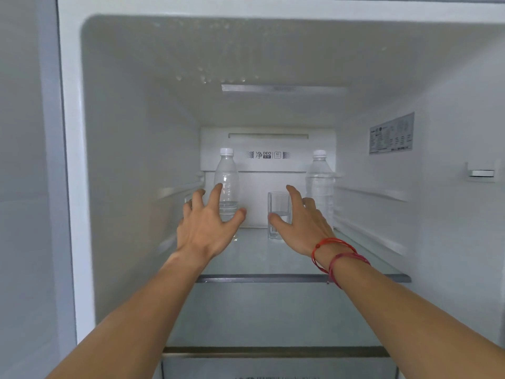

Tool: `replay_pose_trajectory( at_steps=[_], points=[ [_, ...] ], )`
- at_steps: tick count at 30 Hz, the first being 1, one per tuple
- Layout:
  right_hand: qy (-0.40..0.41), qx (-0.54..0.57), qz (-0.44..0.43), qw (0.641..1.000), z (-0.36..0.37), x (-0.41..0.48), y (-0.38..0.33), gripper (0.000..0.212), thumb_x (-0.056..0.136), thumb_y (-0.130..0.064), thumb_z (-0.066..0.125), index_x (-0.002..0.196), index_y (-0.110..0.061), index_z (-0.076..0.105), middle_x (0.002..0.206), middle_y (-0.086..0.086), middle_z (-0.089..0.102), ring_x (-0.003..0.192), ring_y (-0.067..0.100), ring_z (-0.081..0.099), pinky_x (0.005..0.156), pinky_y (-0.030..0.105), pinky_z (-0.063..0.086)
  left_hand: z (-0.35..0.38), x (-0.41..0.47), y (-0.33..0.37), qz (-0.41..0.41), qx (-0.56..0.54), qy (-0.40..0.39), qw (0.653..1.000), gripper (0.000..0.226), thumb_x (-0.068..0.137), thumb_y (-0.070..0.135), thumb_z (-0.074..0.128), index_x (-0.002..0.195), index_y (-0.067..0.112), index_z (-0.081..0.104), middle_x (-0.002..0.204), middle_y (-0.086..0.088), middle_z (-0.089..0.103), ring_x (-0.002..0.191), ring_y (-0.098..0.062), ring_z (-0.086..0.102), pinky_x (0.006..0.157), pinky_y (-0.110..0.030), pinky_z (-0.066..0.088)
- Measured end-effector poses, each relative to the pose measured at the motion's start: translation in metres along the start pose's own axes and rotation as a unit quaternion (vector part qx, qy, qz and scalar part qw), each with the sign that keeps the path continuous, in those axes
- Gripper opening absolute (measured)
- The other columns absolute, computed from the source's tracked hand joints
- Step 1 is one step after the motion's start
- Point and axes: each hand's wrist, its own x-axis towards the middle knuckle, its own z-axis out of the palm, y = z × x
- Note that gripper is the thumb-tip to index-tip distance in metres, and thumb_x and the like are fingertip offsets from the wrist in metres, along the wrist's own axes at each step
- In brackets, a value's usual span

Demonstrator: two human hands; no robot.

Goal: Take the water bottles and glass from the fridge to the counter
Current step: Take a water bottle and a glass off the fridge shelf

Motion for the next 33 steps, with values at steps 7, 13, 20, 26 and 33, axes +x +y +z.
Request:
replay_pose_trajectory(
  at_steps=[7, 13, 20, 26, 33],
  points=[
    [-0.004, 0.101, 0.044, 0.994, 0.015, 0.030, 0.009, 0.088, 0.087, -0.059, 0.055, 0.155, -0.039, 0.001, 0.147, 0.012, 0.037, 0.124, 0.036, 0.051, 0.086, 0.036, 0.037, 0.022, 0.028, -0.001, -0.086, -0.150, 0.002, 0.985, 0.085, 0.082, 0.067, 0.057, 0.154, 0.038, 0.022, 0.149, -0.009, 0.034, 0.133, -0.037, 0.043, 0.108, -0.047, 0.039],
    [-0.038, 0.148, 0.082, 0.985, 0.024, 0.048, 0.015, 0.099, 0.085, -0.053, 0.063, 0.156, -0.034, -0.003, 0.149, 0.017, 0.037, 0.129, 0.036, 0.047, 0.092, 0.035, 0.037, 0.037, 0.048, -0.002, -0.146, -0.275, -0.007, 0.950, 0.098, 0.077, 0.054, 0.073, 0.156, 0.036, 0.018, 0.153, -0.009, 0.032, 0.136, -0.032, 0.043, 0.105, -0.043, 0.039],
    [-0.047, 0.201, 0.109, 0.972, 0.038, 0.065, 0.022, 0.100, 0.079, -0.037, 0.076, 0.154, -0.025, 0.010, 0.134, 0.009, 0.053, 0.108, 0.028, 0.054, 0.085, 0.026, 0.039, 0.056, 0.064, -0.009, -0.203, -0.373, -0.034, 0.905, 0.092, 0.075, 0.030, 0.081, 0.151, 0.031, 0.029, 0.140, -0.004, 0.054, 0.124, -0.028, 0.055, 0.105, -0.045, 0.045],
    [-0.043, 0.241, 0.123, 0.962, 0.044, 0.075, 0.026, 0.097, 0.074, -0.025, 0.083, 0.150, -0.019, 0.023, 0.127, 0.005, 0.056, 0.112, 0.026, 0.059, 0.100, 0.038, 0.049, 0.063, 0.070, -0.015, -0.225, -0.380, -0.052, 0.896, 0.083, 0.072, 0.018, 0.085, 0.142, 0.030, 0.044, 0.137, -0.004, 0.054, 0.119, -0.030, 0.058, 0.102, -0.049, 0.049],
    [-0.025, 0.280, 0.129, 0.951, 0.046, 0.074, 0.028, 0.078, 0.072, -0.014, 0.082, 0.137, -0.023, 0.039, 0.118, 0.006, 0.062, 0.100, 0.027, 0.066, 0.086, 0.039, 0.057, 0.066, 0.072, -0.019, -0.218, -0.386, -0.038, 0.895, 0.068, 0.070, 0.014, 0.085, 0.126, 0.030, 0.051, 0.125, -0.009, 0.062, 0.109, -0.032, 0.062, 0.093, -0.045, 0.055]
  ],
)
